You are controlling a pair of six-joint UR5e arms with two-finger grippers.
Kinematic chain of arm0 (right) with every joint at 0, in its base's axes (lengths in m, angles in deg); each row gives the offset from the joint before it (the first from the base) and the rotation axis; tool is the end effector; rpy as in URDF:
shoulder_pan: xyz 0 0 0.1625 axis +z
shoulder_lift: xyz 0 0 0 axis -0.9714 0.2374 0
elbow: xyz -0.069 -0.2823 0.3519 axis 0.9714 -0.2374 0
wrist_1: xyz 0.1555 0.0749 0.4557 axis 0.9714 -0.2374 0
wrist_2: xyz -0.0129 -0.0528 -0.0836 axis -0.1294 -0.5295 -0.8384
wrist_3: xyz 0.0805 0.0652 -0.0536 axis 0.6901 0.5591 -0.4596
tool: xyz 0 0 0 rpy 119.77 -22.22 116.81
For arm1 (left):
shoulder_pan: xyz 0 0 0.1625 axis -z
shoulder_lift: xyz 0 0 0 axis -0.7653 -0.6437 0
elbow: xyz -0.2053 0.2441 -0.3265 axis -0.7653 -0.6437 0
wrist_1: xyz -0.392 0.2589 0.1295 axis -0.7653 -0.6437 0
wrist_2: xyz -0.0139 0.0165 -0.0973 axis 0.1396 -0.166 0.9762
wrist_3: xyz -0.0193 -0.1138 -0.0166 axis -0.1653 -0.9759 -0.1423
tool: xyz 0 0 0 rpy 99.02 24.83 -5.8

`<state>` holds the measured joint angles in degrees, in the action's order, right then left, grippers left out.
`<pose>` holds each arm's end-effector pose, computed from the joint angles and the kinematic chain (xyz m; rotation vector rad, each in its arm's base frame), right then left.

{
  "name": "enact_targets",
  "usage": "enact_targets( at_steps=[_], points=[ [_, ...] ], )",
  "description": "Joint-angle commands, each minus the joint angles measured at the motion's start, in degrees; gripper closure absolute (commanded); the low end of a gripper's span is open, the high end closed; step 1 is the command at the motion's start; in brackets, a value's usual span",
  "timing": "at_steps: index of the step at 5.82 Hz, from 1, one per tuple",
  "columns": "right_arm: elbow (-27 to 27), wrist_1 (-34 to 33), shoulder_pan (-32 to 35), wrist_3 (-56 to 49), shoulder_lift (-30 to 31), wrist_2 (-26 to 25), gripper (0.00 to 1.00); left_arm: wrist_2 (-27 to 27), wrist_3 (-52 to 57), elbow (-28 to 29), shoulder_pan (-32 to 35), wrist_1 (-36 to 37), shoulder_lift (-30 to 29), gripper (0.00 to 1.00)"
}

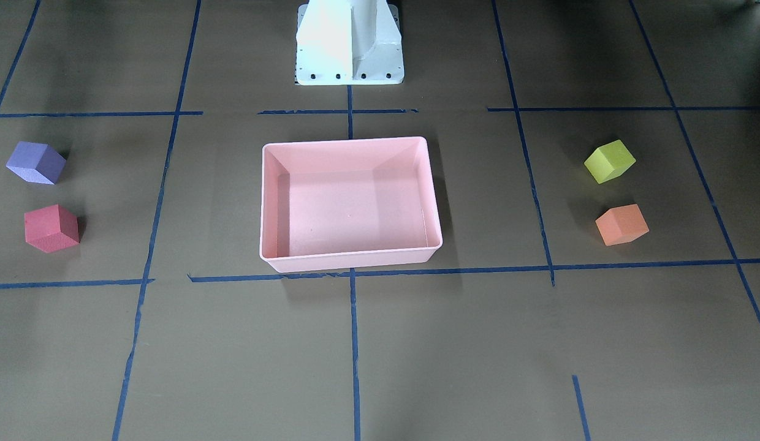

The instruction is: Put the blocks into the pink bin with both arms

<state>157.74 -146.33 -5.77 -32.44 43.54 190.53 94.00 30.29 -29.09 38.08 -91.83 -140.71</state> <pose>-0.1348 -0.5412 0.5665 0.1970 -0.8258 -0.2854 -0.0297 -0.6132 0.6446 0.1559 0.7758 0.3046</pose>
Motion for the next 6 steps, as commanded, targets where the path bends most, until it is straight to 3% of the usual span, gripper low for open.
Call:
enact_targets(
  at_steps=[1, 3, 6],
  points=[
    [-2.42, 9.62, -9.29, 12.81, -1.78, -6.63, 0.01, 0.00, -0.02, 0.35, -0.03, -1.42, -0.06, 0.00],
    [-11.01, 9.82, -9.76, 12.15, -7.38, -6.84, 0.01, 0.00, -0.02, 0.27, -0.03, -1.42, -0.06, 0.00],
    [-14.82, 9.82, -10.55, 8.64, -7.50, -7.63, 0.01, 0.09, -0.02, -0.08, -0.03, -1.42, -0.06, 0.00]
  ],
)
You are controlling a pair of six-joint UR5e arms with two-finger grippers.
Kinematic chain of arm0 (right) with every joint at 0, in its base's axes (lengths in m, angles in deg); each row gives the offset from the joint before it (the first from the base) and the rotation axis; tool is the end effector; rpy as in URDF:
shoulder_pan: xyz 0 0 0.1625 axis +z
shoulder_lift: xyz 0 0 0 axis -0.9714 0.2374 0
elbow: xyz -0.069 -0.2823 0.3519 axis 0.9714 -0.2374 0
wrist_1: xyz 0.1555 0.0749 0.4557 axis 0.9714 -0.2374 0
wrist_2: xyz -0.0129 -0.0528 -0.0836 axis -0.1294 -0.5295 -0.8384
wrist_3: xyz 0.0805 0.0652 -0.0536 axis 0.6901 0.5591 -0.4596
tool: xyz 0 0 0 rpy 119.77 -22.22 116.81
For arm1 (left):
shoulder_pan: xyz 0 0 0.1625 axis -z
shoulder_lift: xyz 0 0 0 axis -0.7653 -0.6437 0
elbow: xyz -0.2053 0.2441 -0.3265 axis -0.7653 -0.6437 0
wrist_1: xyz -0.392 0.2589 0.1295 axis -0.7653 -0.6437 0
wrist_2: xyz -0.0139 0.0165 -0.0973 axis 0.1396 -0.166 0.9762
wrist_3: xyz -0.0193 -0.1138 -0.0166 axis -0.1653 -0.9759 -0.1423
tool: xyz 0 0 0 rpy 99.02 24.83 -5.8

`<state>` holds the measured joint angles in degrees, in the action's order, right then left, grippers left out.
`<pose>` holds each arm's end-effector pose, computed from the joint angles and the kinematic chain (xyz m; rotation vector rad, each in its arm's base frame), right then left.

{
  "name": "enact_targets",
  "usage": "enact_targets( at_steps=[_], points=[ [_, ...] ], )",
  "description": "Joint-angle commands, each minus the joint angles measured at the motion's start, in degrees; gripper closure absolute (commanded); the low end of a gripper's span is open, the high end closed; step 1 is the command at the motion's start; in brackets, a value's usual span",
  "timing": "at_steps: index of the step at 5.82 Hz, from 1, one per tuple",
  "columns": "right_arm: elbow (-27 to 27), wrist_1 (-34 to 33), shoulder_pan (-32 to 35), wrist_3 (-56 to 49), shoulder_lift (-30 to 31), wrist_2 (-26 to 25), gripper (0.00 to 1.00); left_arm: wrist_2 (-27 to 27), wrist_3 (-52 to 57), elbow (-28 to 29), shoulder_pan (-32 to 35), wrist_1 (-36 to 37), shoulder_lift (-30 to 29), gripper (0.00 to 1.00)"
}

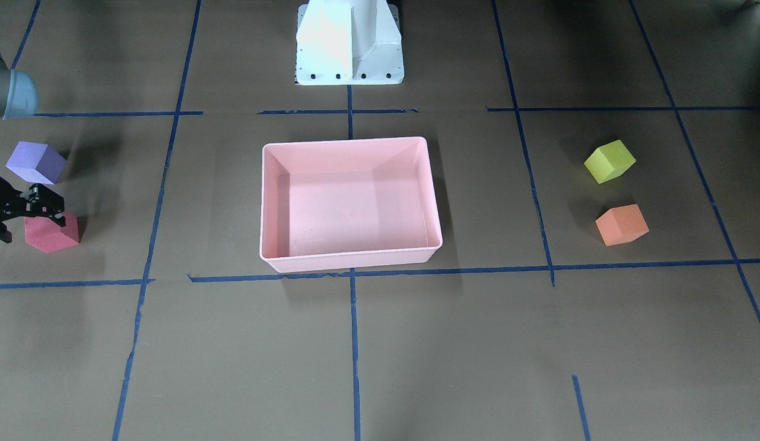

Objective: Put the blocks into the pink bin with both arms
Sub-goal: 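Lower the right gripper onto the pink-red cube and grasp it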

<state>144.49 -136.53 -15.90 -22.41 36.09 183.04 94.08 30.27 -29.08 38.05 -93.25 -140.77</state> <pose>-0.2535 -0.5779 0.6133 0.1740 -0.7607 -0.2816 -0.0291 -0.6155 0.6413 0.1800 0.7744 0.3147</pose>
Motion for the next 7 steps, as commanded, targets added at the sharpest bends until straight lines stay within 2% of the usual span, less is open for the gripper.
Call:
enact_targets(
  at_steps=[1, 2, 3, 4, 5, 6, 7],
  points=[
    [-2.11, 0.02, -1.47, -1.41, -0.05, -0.14, 0.01, 0.01, 0.00, -0.09, 0.00, 0.00, 0.00, 0.00],
    [-2.02, -0.06, -2.27, -1.41, -0.05, -0.14, 0.02, 0.01, 0.00, -0.01, 0.00, 0.00, 0.00, 0.00],
    [-2.02, -0.15, -2.45, -1.41, -0.05, -0.23, 0.33, -0.08, 0.00, -0.01, 0.00, 0.00, 0.00, 0.00],
    [-1.59, -0.24, -2.36, -0.71, 0.12, -0.23, 0.73, 0.00, -0.09, -0.01, 0.00, 0.00, 0.00, 0.00],
    [1.20, -1.46, -2.28, -0.53, 0.12, 0.47, 0.79, 0.01, -0.09, -0.09, 0.00, 0.00, -0.09, 0.00],
    [7.67, -9.48, -2.19, -0.27, -0.92, 1.52, 0.79, 0.01, -0.09, -0.27, 0.00, -0.09, -0.18, 0.00],
    [16.52, -22.87, -2.10, 3.48, -5.02, 1.53, 0.79, 0.35, 0.09, -0.70, 0.00, -0.26, -0.18, 0.00]
  ],
)
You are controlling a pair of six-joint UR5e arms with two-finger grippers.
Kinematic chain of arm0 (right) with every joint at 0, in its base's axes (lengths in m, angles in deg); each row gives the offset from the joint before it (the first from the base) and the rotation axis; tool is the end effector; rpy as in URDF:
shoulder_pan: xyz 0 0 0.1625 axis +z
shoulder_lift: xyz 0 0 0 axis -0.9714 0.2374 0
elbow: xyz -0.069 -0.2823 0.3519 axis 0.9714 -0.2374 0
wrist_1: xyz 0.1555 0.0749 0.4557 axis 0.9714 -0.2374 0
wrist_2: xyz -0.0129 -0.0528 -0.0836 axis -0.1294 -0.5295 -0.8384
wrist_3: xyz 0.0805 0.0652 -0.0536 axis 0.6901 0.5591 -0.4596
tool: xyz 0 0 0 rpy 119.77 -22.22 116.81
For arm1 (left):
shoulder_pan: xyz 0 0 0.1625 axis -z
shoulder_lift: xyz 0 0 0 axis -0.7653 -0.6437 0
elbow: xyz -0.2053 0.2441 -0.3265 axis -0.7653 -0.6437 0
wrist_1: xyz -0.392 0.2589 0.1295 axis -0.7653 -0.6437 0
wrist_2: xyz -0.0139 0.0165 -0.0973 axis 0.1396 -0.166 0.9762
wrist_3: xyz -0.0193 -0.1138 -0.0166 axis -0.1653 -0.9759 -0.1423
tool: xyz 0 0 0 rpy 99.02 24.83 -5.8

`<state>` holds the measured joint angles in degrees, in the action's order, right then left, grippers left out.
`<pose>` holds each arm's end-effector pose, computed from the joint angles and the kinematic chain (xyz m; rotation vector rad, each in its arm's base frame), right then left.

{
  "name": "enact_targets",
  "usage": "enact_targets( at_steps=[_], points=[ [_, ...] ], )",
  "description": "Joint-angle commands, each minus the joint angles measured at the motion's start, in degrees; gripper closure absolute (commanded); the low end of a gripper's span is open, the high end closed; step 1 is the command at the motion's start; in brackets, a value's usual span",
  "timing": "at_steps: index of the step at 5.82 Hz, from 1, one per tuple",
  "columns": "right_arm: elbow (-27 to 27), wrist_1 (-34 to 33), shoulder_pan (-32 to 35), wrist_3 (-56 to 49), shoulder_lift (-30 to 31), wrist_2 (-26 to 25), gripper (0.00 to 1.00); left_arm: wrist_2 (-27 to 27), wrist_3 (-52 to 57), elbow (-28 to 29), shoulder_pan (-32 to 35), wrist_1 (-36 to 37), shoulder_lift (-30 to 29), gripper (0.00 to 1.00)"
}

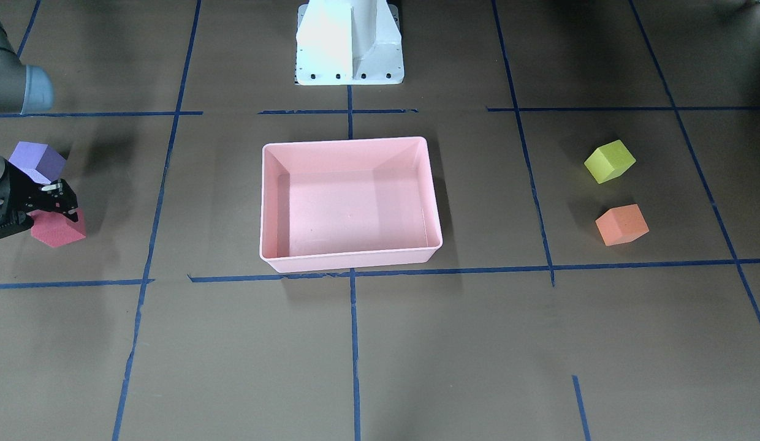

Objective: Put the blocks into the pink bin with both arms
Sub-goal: 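Carry the pink-red cube into the pink bin and release it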

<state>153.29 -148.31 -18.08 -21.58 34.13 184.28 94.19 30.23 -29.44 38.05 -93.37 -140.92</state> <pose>-0.2763 -0.5656 0.5266 0.1275 -0.7767 -0.3035 -0.0289 -0.6170 0.6357 0.1903 0.7752 0.3184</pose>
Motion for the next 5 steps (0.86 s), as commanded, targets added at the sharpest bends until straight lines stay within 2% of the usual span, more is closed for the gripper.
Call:
enact_targets(
  at_steps=[1, 2, 3, 4, 5],
  points=[
    [11.90, -19.15, -0.27, 11.56, -9.98, 0.46, 0.78, 0.59, 0.04, -0.17, 0.00, -4.66, -0.03, 0.00],
    [12.38, -20.18, -5.67, 24.10, -16.23, -0.15, 0.78, 0.60, 0.04, 0.44, 0.00, -6.45, 0.06, 0.00],
    [11.68, -20.37, -13.03, 37.45, -22.73, -4.77, 0.78, 0.68, 0.04, -0.68, 0.00, -6.55, -0.03, 0.00],
    [10.02, -20.46, -18.06, 46.02, -28.27, -8.82, 0.78, 0.68, 0.13, -0.70, -0.26, -6.55, -0.11, 0.00],
    [6.00, -20.46, -22.46, 52.98, -33.81, -12.68, 0.77, 0.68, 0.04, -0.70, -1.74, -6.55, -0.46, 0.00]
  ],
)
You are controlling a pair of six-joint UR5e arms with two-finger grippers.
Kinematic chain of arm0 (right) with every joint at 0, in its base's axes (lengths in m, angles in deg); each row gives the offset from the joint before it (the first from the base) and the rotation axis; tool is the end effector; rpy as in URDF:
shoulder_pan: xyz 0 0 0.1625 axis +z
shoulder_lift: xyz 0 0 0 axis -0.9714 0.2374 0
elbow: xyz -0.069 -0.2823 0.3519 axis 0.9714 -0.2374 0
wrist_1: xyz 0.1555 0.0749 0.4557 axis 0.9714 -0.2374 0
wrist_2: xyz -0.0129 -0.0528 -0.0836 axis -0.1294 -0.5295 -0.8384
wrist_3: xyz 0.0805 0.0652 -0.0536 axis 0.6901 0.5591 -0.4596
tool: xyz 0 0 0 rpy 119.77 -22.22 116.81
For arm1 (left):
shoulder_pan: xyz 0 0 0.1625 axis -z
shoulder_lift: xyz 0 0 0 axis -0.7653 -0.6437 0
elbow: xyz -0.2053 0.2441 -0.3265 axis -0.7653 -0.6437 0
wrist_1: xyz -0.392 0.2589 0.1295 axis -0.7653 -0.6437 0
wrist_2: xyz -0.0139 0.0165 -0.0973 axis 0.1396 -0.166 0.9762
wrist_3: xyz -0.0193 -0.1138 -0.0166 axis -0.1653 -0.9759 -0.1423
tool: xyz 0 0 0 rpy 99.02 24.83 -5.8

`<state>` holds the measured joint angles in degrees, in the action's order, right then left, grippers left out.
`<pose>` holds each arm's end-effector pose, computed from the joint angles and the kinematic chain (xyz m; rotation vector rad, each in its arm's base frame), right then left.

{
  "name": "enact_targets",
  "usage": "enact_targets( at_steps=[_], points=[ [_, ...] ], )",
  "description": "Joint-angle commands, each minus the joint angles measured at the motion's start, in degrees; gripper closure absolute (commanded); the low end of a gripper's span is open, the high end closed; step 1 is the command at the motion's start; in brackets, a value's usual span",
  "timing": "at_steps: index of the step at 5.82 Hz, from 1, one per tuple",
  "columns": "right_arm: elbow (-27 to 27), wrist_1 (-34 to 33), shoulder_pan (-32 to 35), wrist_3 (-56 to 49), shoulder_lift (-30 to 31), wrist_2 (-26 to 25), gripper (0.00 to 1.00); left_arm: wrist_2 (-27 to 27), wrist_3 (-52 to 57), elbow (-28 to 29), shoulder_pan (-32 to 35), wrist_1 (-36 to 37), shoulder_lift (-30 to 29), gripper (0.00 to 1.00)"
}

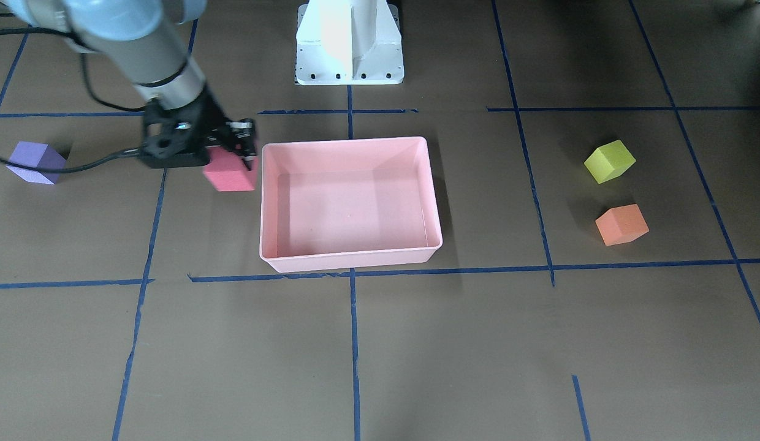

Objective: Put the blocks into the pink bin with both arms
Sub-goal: 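Carry the pink-red cube into the pink bin and release it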

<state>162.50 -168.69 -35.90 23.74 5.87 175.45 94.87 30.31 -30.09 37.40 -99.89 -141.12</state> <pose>-0.4656 -0.4989 0.1700 0.0001 -0.8955 0.1110 -0.0206 -0.6260 0.6132 0.3093 0.7734 0.3811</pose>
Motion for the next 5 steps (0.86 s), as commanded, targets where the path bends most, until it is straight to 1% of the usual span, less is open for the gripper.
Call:
enact_targets(
  at_steps=[1, 2, 3, 4, 5],
  points=[
    [-6.72, -0.08, -9.12, 11.38, -8.65, -9.72, 0.69, -0.08, -1.61, -0.05, -2.68, -0.13, -0.35, 0.00],
    [-8.85, -0.08, -10.38, 12.98, -10.16, -10.48, 0.14, -0.26, -11.20, 0.21, -6.43, -5.18, -0.87, 0.00],
    [-8.78, -0.25, -10.83, 13.00, -10.17, -11.88, 0.00, -0.69, -23.56, 0.91, -11.69, -12.54, -0.88, 0.00],
    [-7.30, -3.13, -10.66, 11.43, -10.09, -11.28, 0.00, -0.78, -36.22, 1.00, -16.27, -17.39, -0.88, 0.00],
    [-3.89, -8.55, -8.83, 4.45, -9.82, -10.93, 0.00, -3.22, -44.78, 0.92, -18.32, -20.23, -0.96, 0.00]
  ],
)
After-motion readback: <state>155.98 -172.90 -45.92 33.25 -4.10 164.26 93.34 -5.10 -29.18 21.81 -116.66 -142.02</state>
